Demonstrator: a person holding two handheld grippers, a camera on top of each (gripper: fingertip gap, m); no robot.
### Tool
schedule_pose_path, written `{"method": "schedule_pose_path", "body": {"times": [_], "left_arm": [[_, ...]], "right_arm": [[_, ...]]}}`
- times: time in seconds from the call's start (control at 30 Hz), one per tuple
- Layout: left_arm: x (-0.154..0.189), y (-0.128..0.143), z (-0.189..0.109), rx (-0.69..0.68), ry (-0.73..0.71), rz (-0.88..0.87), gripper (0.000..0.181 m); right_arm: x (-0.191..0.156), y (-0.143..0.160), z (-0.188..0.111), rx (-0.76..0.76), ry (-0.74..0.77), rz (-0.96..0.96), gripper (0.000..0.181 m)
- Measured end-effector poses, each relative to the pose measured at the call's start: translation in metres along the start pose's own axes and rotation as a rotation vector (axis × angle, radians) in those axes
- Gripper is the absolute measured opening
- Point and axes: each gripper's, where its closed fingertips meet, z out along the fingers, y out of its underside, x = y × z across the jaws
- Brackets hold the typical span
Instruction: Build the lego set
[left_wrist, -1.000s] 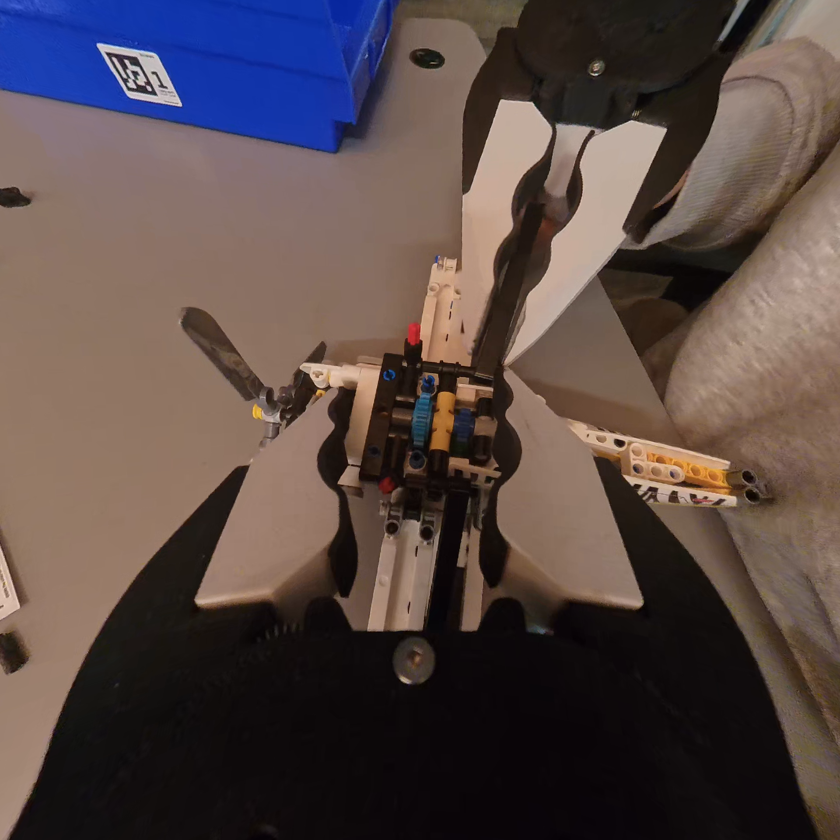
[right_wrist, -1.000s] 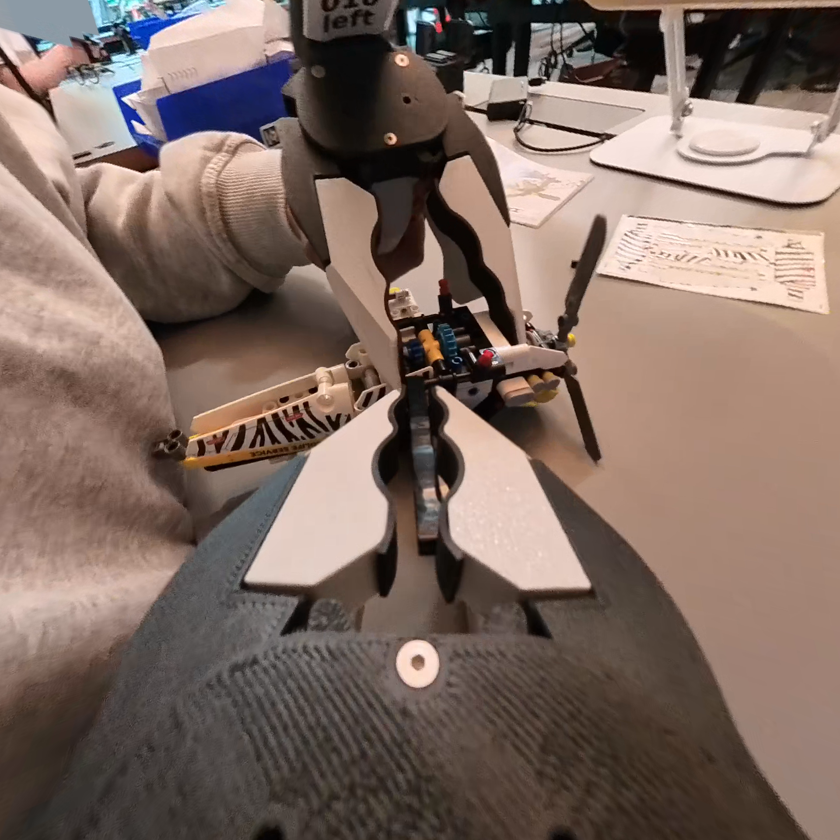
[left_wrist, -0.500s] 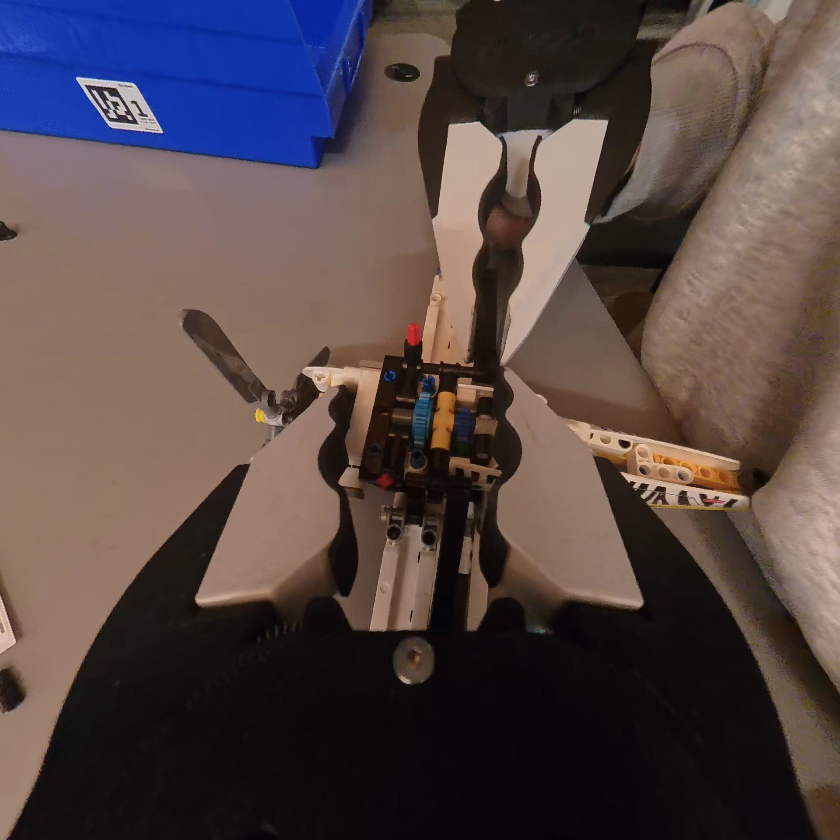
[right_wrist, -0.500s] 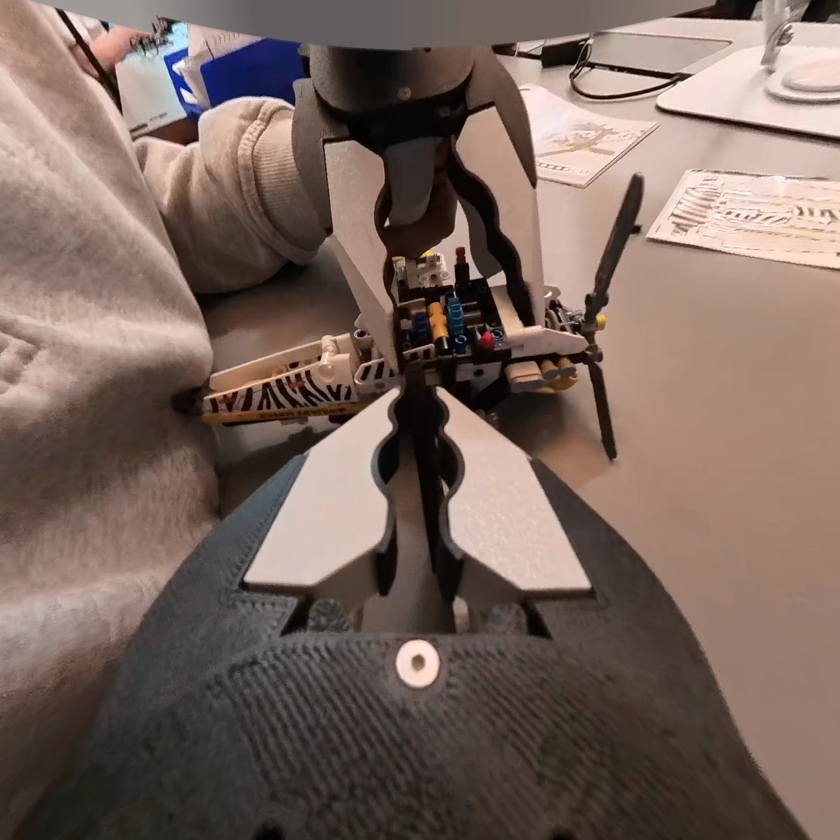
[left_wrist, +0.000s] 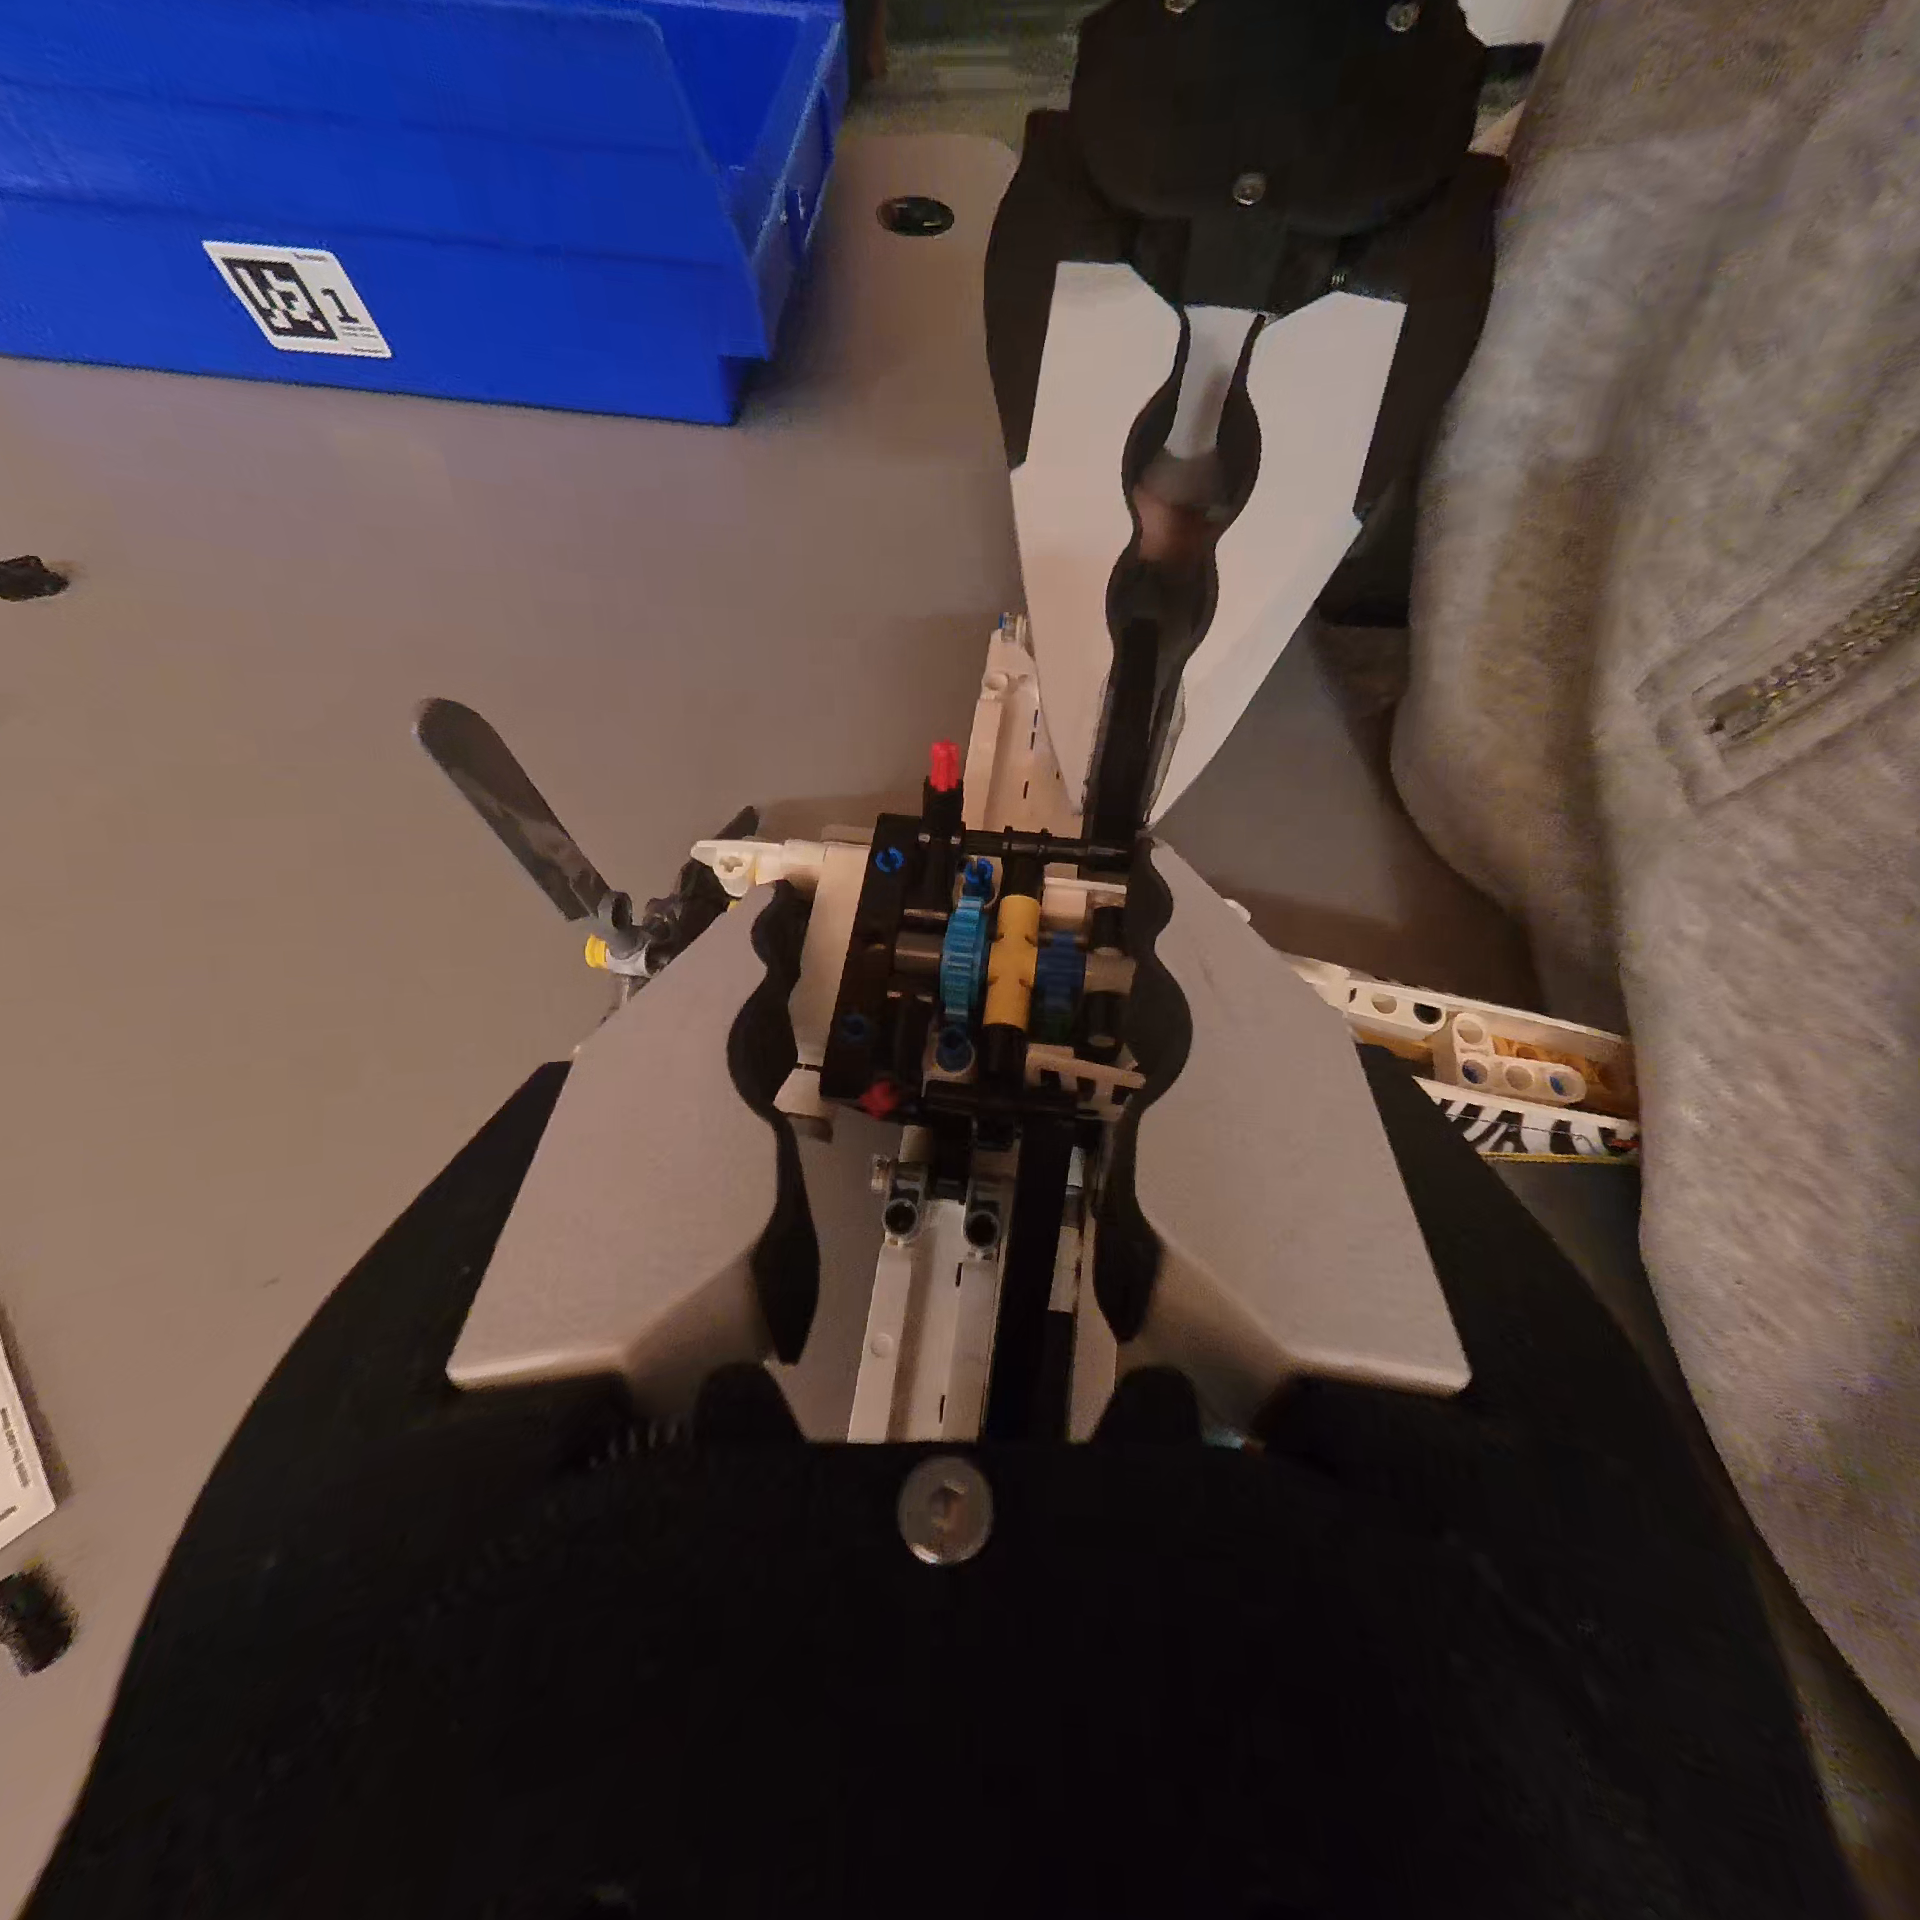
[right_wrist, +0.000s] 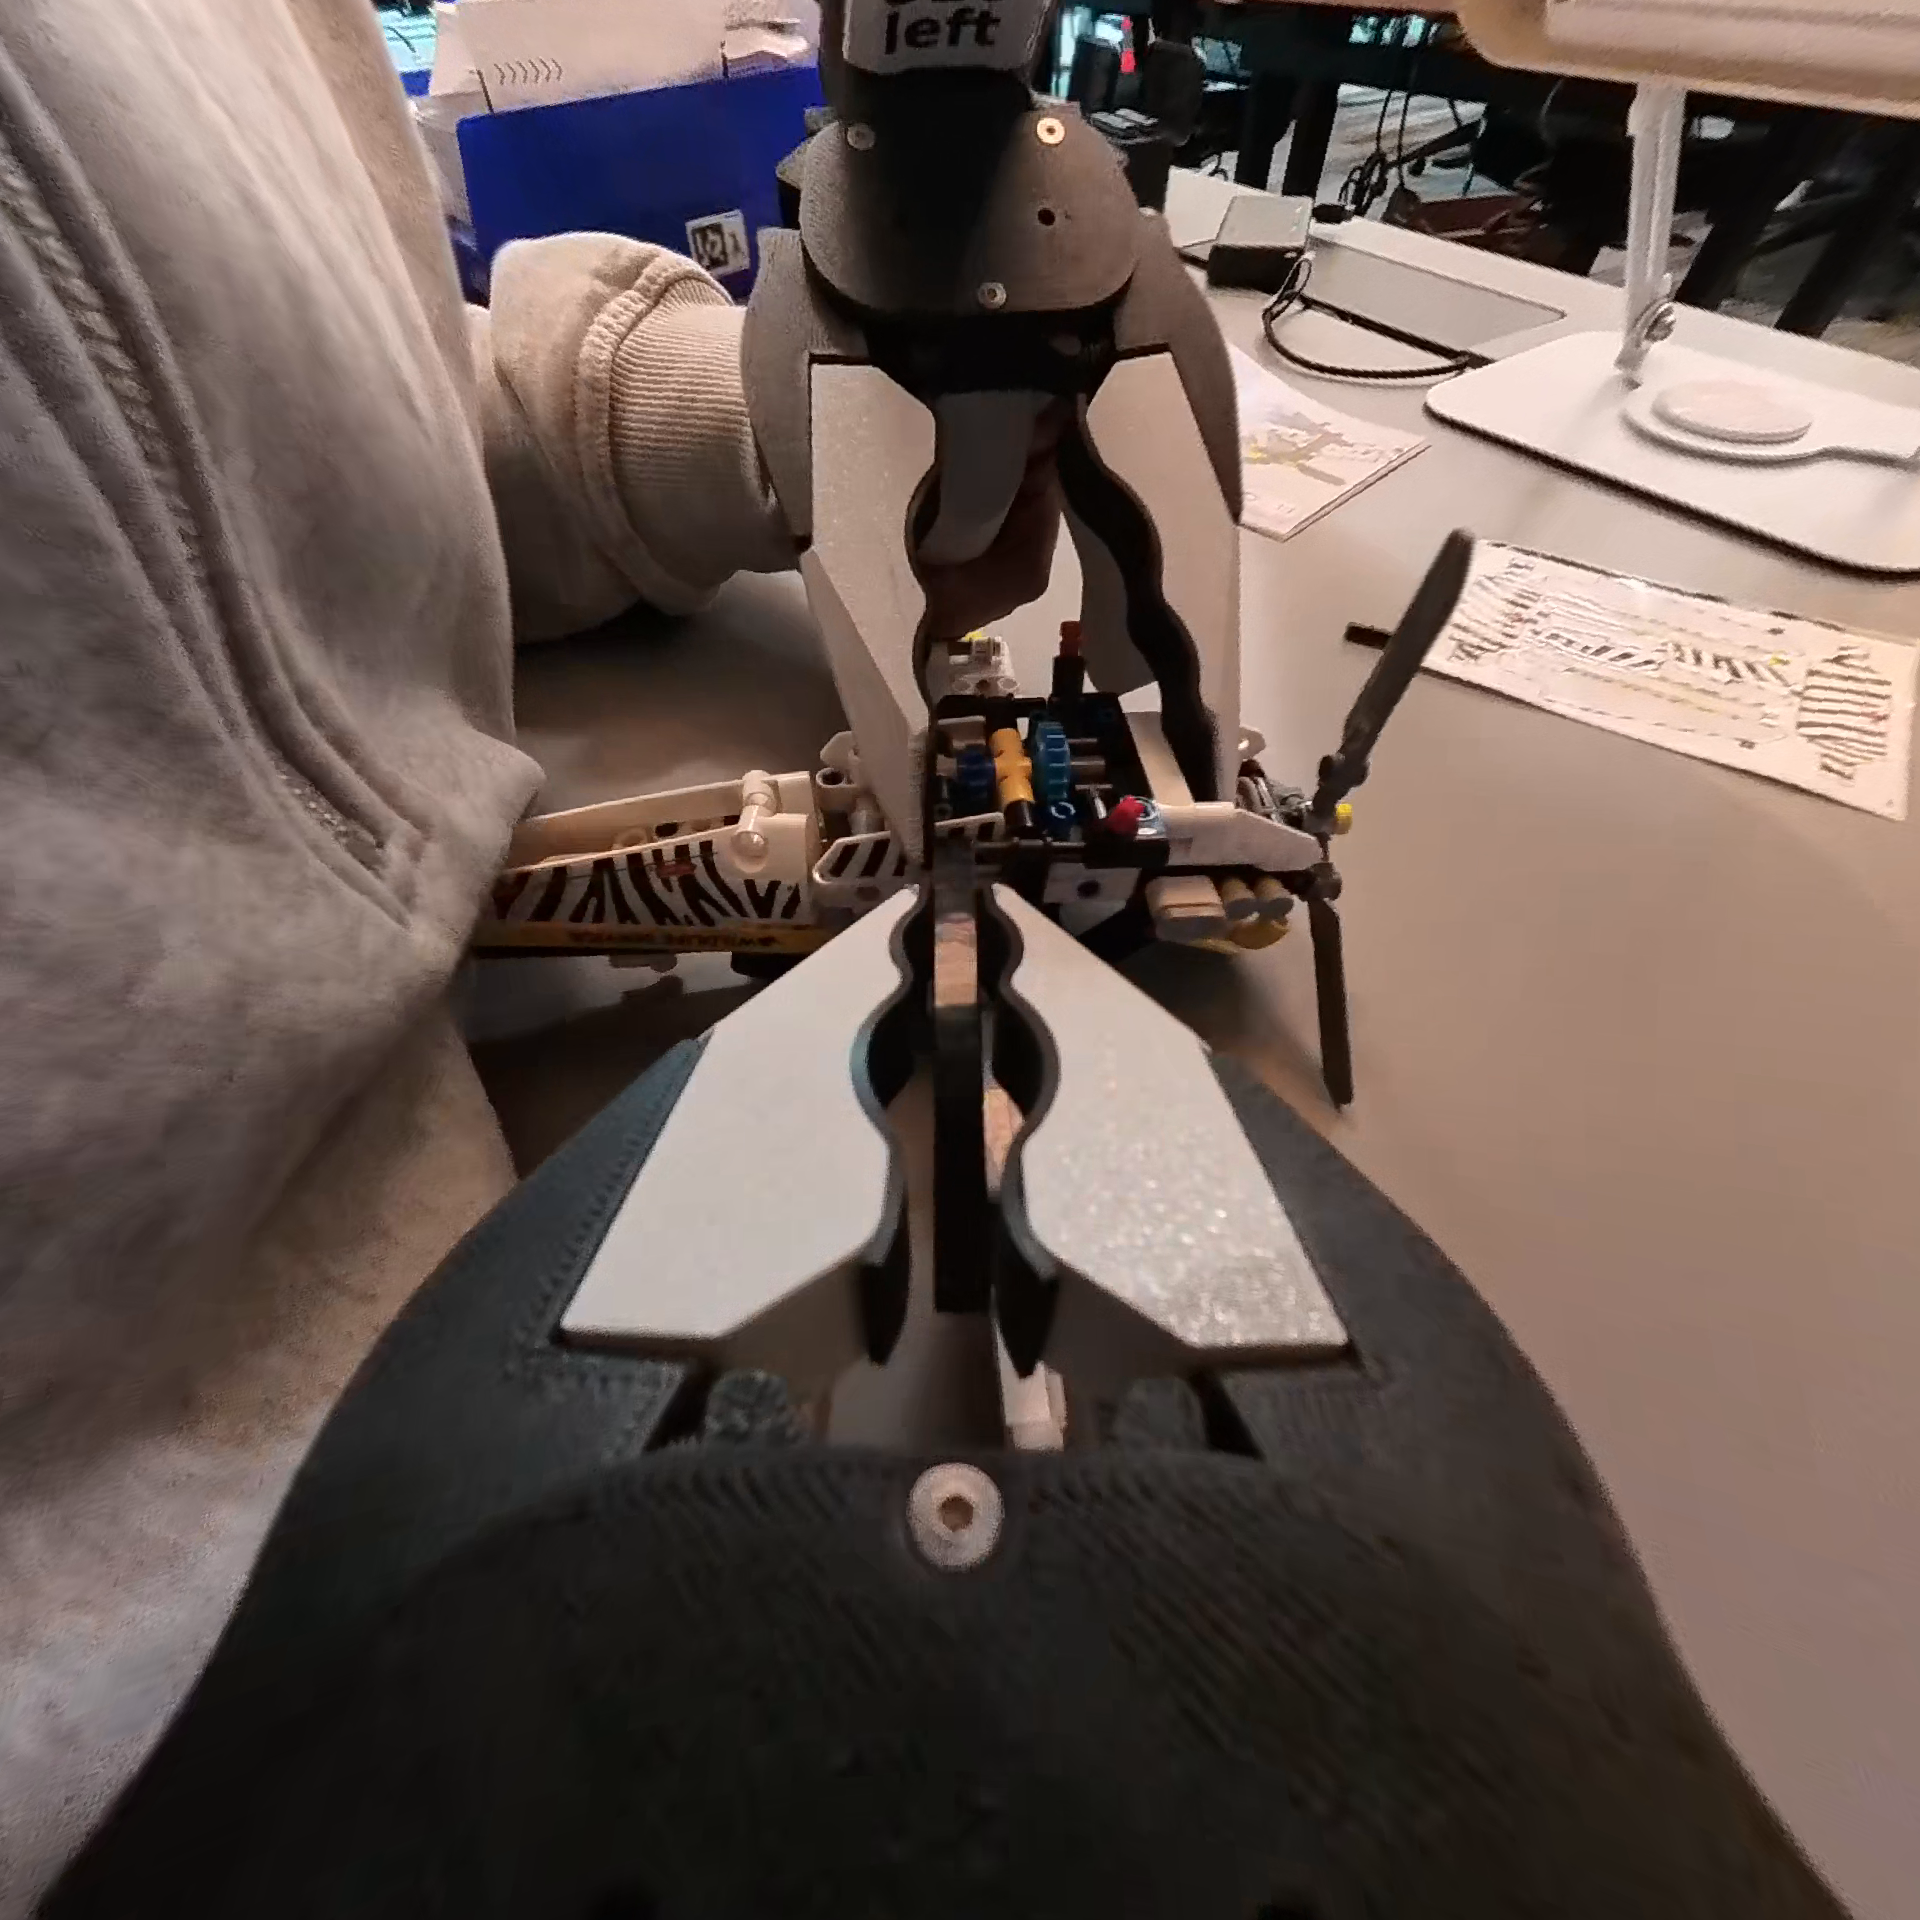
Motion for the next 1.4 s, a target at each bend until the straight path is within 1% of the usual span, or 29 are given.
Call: {"method": "schedule_pose_path", "body": {"times": [0.33, 0.43, 0.57, 0.9, 1.13, 1.4], "left_arm": [[-0.004, -0.0028, -0.0004, 0.017, -0.018, 0.001, 0.066], [-0.0046, -0.0034, -0.0003, 0.015, -0.027, -0.002, 0.066], [-0.0044, -0.0029, 0.0004, 0.003, -0.032, -0.003, 0.071], [-0.0045, -0.0026, 0.0009, -0.009, -0.04, 0.006, 0.072], [-0.0055, -0.0026, 0.0004, 0.003, -0.035, -0.001, 0.072], [-0.0059, -0.0029, 0.001, 0.005, -0.037, -0.001, 0.072]], "right_arm": [[0.0035, -0.0021, -0.0004, 0.011, -0.007, -0.006, 0.006], [0.004, -0.0023, -0.0002, 0.01, -0.018, -0.006, 0.006], [0.0022, -0.0017, 0.0003, 0.004, -0.034, -0.009, 0.006], [0.0024, -0.0037, 0.0006, 0.009, -0.034, -0.018, 0.005], [0.007, -0.0038, -0.0026, 0.023, -0.061, 0.055, 0.006], [0.0088, -0.002, -0.0001, 0.008, -0.083, 0.085, 0.006]]}}
